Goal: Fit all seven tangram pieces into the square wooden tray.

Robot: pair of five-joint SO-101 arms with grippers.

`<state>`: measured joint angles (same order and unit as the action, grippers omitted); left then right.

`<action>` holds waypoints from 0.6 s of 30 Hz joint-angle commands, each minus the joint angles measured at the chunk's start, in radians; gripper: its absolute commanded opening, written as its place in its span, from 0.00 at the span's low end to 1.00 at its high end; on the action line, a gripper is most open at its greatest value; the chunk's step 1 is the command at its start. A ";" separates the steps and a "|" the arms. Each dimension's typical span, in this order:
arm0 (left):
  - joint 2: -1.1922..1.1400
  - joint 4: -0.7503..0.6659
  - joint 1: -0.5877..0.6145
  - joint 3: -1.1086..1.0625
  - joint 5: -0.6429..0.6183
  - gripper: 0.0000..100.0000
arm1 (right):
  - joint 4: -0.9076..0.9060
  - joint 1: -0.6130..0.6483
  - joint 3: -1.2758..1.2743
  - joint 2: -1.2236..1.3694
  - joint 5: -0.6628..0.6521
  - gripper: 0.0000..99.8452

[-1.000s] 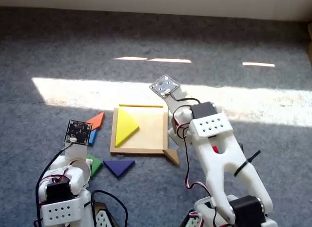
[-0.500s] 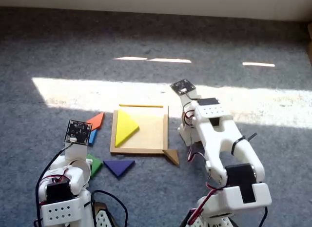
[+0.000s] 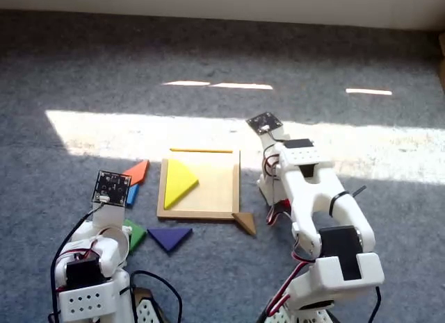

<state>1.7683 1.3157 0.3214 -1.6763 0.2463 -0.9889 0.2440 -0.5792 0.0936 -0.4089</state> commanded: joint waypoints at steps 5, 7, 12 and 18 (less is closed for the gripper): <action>0.022 0.006 0.012 -0.021 -0.006 0.01 | -0.033 -0.001 0.090 0.018 -0.020 0.08; 0.022 0.006 0.012 -0.021 -0.006 0.01 | -0.070 -0.001 0.128 0.018 -0.020 0.06; 0.022 0.006 0.012 -0.021 -0.006 0.01 | -0.097 -0.001 0.189 0.018 -0.020 0.02; 0.022 0.006 0.012 -0.021 -0.006 0.01 | -0.093 -0.002 0.199 0.019 -0.021 0.01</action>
<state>1.7683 1.3157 0.3214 -1.6763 0.2463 -1.0764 0.2470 -0.4350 0.1166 -0.4196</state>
